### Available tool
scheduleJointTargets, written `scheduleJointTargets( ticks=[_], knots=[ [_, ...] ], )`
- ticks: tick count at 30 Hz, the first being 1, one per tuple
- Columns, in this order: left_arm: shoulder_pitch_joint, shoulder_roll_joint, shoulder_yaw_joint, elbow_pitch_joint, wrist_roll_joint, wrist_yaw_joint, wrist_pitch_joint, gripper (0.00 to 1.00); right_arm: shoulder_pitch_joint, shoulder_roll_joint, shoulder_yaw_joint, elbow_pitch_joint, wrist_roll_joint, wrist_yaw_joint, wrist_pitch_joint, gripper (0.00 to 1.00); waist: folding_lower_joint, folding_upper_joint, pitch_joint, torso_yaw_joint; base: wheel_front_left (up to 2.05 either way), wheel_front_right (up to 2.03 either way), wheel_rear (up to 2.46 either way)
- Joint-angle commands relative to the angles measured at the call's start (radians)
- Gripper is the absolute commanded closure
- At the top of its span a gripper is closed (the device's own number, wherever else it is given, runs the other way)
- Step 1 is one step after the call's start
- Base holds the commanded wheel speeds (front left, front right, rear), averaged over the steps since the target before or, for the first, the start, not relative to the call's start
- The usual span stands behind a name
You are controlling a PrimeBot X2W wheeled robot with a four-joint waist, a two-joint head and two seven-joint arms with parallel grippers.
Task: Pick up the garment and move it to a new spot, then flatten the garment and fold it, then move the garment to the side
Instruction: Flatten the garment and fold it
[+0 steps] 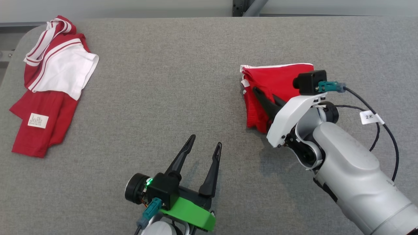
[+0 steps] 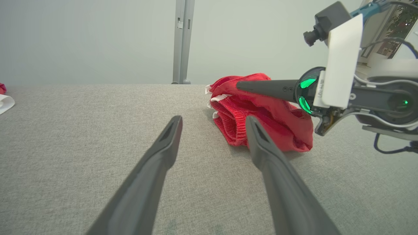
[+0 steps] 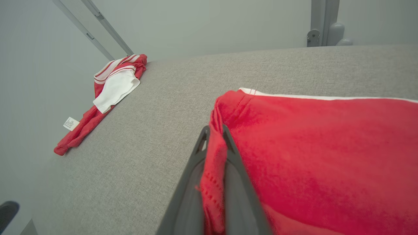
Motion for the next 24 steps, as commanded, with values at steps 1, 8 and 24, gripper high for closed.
scheduleJointTargets(
  ticks=[1, 8, 24],
  knots=[
    [-0.015, 0.002, 0.001, 0.000, 0.004, 0.002, 0.000, 0.00, 0.016, 0.003, 0.005, 0.005, -0.006, 0.000, 0.002, 1.00, 0.0000, 0.0000, 0.000, -0.001, 0.00, 0.00, 0.00],
    [-0.010, 0.002, 0.006, 0.010, -0.004, 0.004, 0.000, 0.00, 0.082, 0.042, 0.034, 0.008, 0.023, 0.000, 0.003, 0.00, 0.0000, 0.0000, -0.008, -0.011, 0.00, 0.00, 0.00],
    [0.075, 0.002, 0.062, 0.007, 0.003, 0.036, 0.000, 0.00, 0.400, -0.002, 0.076, -0.183, -0.011, 0.000, -0.253, 0.00, 0.0000, 0.0000, -0.115, -0.096, 0.00, 0.00, 0.00]
  ],
)
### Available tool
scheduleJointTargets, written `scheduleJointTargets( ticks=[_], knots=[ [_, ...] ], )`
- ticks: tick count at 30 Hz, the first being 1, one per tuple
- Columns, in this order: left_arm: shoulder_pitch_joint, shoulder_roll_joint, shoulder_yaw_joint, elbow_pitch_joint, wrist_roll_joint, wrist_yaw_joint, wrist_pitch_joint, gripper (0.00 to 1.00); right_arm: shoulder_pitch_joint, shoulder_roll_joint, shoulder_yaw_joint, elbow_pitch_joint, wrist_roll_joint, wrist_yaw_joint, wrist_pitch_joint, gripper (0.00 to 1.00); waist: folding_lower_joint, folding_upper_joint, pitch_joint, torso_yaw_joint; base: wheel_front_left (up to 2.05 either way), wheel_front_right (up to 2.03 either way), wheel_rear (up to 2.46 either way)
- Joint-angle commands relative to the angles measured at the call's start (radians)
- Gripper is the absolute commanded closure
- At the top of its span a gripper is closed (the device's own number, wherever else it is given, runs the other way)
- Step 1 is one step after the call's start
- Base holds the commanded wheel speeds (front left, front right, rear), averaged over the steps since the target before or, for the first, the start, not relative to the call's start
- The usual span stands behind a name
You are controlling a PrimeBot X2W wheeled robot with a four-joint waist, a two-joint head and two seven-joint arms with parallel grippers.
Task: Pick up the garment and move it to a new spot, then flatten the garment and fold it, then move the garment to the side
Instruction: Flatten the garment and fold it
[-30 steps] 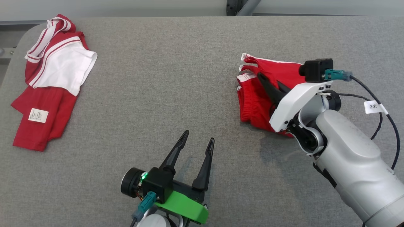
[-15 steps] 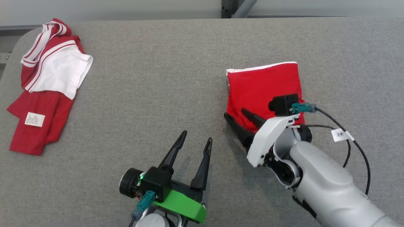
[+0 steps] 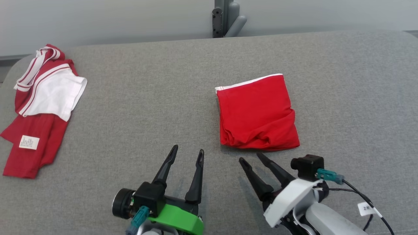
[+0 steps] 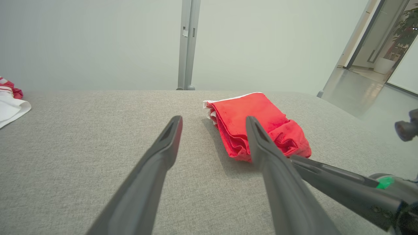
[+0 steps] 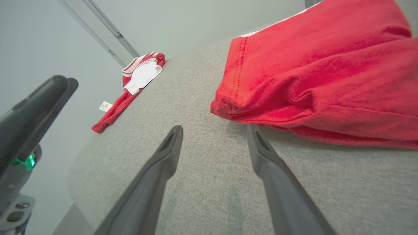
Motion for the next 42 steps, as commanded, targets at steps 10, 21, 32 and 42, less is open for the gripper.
scheduleJointTargets(
  ticks=[10, 21, 32, 42],
  knots=[
    [0.131, 0.002, 0.119, -0.040, 0.011, 0.061, 0.000, 0.00, 0.220, 0.030, -0.420, -0.098, -0.396, 0.000, -0.033, 0.00, 0.0000, 0.0000, -0.117, -0.093, 0.00, 0.00, 0.00],
    [0.247, 0.002, 0.245, -0.106, 0.054, 0.064, 0.000, 0.00, 0.390, 0.074, -0.612, -0.300, -0.636, 0.000, -0.034, 0.00, 0.0000, 0.0000, -0.173, -0.085, 0.00, 0.00, 0.00],
    [0.352, 0.002, 0.262, -0.161, 0.147, 0.000, 0.000, 0.00, 0.483, 0.102, -0.625, -0.371, -0.680, 0.000, -0.034, 0.00, 0.0000, 0.0000, -0.195, -0.050, 0.00, 0.00, 0.00],
    [0.352, 0.002, 0.265, -0.159, 0.149, 0.032, 0.000, 0.00, 0.475, 0.088, -0.591, -0.354, -0.658, 0.000, -0.034, 0.00, 0.0000, 0.0000, -0.197, -0.043, 0.00, 0.00, 0.00]
  ],
)
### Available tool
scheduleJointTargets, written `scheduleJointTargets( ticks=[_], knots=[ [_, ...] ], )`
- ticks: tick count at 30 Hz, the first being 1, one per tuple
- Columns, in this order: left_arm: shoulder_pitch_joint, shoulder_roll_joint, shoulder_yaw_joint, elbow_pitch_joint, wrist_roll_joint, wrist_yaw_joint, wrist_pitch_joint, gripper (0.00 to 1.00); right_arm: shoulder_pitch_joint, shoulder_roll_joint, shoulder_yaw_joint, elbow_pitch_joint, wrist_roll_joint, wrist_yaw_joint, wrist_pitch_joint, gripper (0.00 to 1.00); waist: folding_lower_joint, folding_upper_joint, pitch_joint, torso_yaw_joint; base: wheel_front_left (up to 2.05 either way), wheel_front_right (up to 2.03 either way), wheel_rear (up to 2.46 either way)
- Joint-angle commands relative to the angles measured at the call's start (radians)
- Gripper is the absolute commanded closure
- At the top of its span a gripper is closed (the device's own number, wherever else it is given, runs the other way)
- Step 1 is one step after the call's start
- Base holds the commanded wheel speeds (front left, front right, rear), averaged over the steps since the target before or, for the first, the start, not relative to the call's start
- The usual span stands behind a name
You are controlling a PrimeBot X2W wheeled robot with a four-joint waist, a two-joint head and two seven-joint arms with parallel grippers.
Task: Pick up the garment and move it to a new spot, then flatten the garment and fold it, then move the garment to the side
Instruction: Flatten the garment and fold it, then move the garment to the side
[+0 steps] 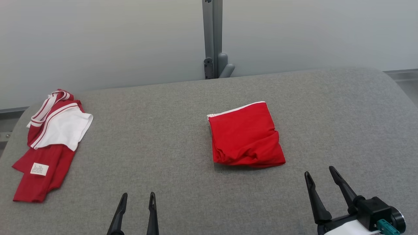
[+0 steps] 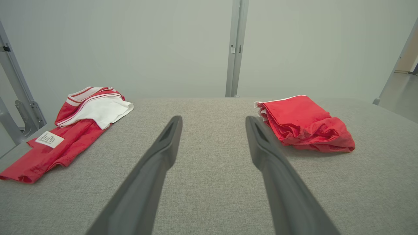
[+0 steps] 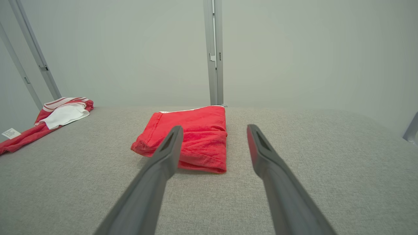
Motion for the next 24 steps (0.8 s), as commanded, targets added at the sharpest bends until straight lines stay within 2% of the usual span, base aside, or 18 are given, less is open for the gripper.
scheduleJointTargets(
  ticks=[1, 16, 24],
  knots=[
    [0.002, 0.002, 0.004, 0.002, 0.002, 0.007, 0.000, 0.00, -0.005, -0.001, 0.000, 0.003, -0.006, 0.000, -0.003, 0.00, 0.0000, 0.0000, 0.000, 0.000, 0.00, 0.00, 0.00],
    [-0.032, 0.002, 0.029, -0.005, -0.079, 0.041, 0.000, 0.00, -0.010, 0.016, 0.027, 0.029, 0.019, 0.000, -0.003, 0.00, 0.0000, 0.0000, 0.006, -0.007, 0.00, 0.00, 0.00],
    [-0.038, 0.002, 0.036, -0.003, -0.095, 0.039, 0.000, 0.00, -0.016, 0.024, 0.020, 0.036, 0.045, 0.000, -0.003, 0.00, 0.0000, 0.0000, 0.008, -0.005, 0.00, 0.00, 0.00]
  ],
)
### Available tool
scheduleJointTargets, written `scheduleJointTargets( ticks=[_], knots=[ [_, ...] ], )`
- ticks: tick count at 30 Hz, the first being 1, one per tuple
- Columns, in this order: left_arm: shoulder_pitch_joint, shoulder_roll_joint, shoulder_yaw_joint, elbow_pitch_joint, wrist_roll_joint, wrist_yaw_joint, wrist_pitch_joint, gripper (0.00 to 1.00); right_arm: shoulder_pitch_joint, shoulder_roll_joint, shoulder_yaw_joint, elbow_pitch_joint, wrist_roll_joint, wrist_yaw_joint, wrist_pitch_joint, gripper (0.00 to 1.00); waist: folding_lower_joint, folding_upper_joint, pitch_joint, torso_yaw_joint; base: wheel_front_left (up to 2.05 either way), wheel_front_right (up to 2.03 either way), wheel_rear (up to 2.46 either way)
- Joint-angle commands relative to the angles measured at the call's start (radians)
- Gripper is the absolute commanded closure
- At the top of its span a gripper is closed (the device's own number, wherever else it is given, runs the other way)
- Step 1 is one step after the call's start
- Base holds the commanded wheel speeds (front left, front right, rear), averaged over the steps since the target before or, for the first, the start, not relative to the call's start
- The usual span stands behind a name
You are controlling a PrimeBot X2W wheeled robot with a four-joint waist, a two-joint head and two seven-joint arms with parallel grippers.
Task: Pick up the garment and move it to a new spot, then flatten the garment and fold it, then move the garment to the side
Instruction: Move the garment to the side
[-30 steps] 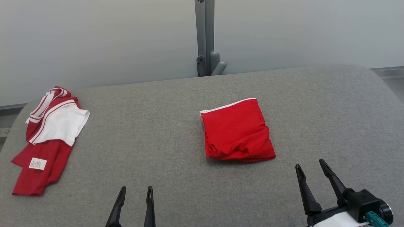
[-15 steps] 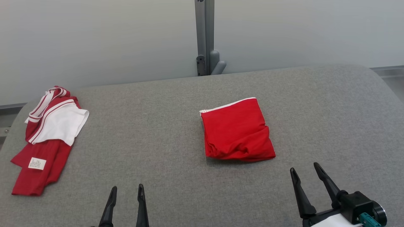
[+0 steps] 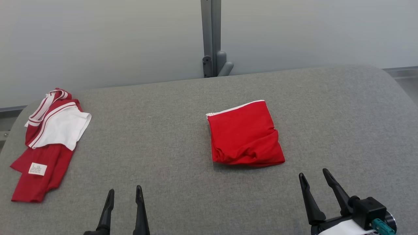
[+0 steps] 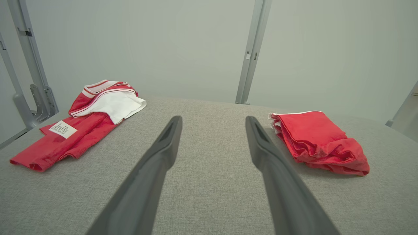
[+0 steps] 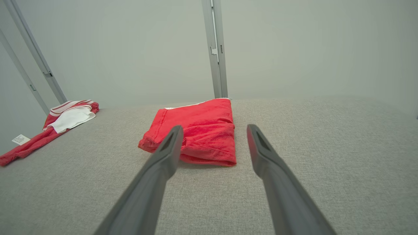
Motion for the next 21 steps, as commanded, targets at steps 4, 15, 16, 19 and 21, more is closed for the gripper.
scheduleJointTargets(
  ticks=[4, 15, 16, 19, 21],
  knots=[
    [-0.020, 0.002, 0.001, 0.004, -0.005, -0.004, 0.000, 0.00, -0.016, 0.005, -0.013, -0.001, 0.017, 0.000, -0.003, 0.00, 0.0000, 0.0000, 0.003, 0.005, 0.00, 0.00, 0.00],
    [-0.057, 0.002, -0.012, -0.001, 0.029, -0.023, 0.000, 0.00, -0.114, -0.030, 0.017, 0.093, 0.110, 0.000, -0.003, 0.00, 0.0000, 0.0000, 0.054, 0.016, 0.00, 0.00, 0.00],
    [-0.063, 0.002, -0.015, -0.001, 0.037, -0.027, 0.000, 0.00, -0.139, -0.040, 0.021, 0.113, 0.133, 0.000, -0.003, 0.00, 0.0000, 0.0000, 0.063, 0.019, 0.00, 0.00, 0.00],
    [-0.079, 0.002, -0.027, -0.003, 0.052, -0.032, 0.000, 0.00, -0.213, -0.064, 0.044, 0.172, 0.243, 0.000, -0.003, 0.00, 0.0000, 0.0000, 0.085, 0.030, 0.00, 0.00, 0.00],
    [-0.095, 0.002, -0.036, -0.010, 0.060, -0.035, 0.000, 0.00, -0.263, -0.082, 0.052, 0.207, 0.350, 0.000, -0.003, 0.00, 0.0000, 0.0000, 0.112, 0.041, 0.00, 0.00, 0.00]
  ],
)
